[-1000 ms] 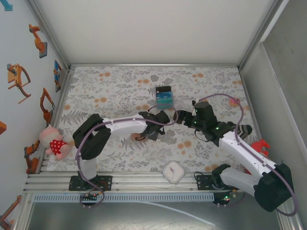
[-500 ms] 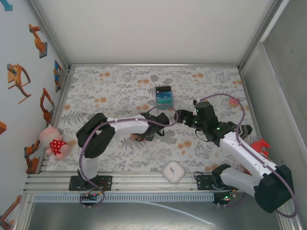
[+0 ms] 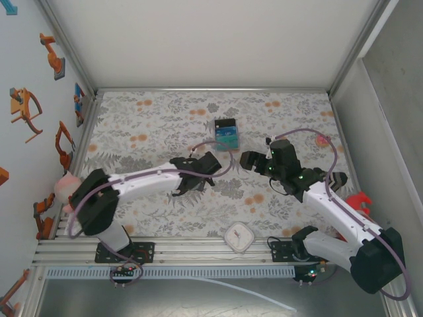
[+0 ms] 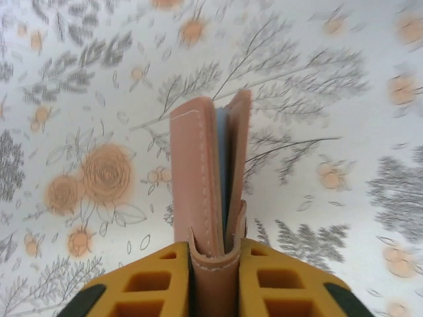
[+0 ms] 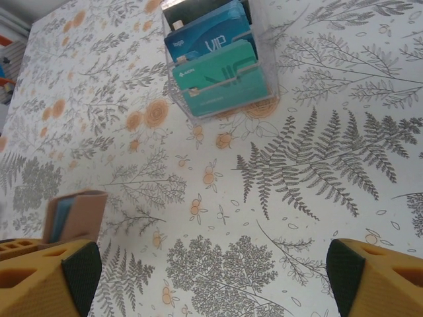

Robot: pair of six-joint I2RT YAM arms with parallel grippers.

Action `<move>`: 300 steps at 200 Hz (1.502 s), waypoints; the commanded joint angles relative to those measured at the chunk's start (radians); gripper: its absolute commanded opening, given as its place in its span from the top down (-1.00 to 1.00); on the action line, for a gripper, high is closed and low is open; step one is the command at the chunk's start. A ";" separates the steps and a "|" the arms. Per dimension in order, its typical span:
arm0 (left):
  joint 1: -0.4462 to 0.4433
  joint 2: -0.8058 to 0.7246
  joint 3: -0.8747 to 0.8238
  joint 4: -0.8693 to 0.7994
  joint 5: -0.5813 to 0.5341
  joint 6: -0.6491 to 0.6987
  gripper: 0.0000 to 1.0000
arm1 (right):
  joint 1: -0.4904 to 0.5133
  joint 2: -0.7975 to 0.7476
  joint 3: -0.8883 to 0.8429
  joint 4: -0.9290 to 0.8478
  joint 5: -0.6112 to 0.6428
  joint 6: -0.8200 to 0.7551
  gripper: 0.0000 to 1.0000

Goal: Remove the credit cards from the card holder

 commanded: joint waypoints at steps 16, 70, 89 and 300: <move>0.047 -0.288 -0.179 0.313 0.328 0.212 0.83 | -0.009 -0.045 -0.019 0.107 -0.153 -0.119 -0.79; 0.066 -0.534 -0.257 0.373 0.628 0.376 0.99 | -0.011 -0.101 -0.028 0.202 -0.550 -0.358 -0.79; 0.075 -0.579 -0.285 0.437 0.731 0.377 1.00 | -0.011 -0.104 -0.034 0.236 -0.651 -0.375 -0.78; 0.120 -0.434 -0.188 0.554 1.122 0.375 1.00 | -0.005 0.025 0.031 0.161 -1.039 -0.557 -0.07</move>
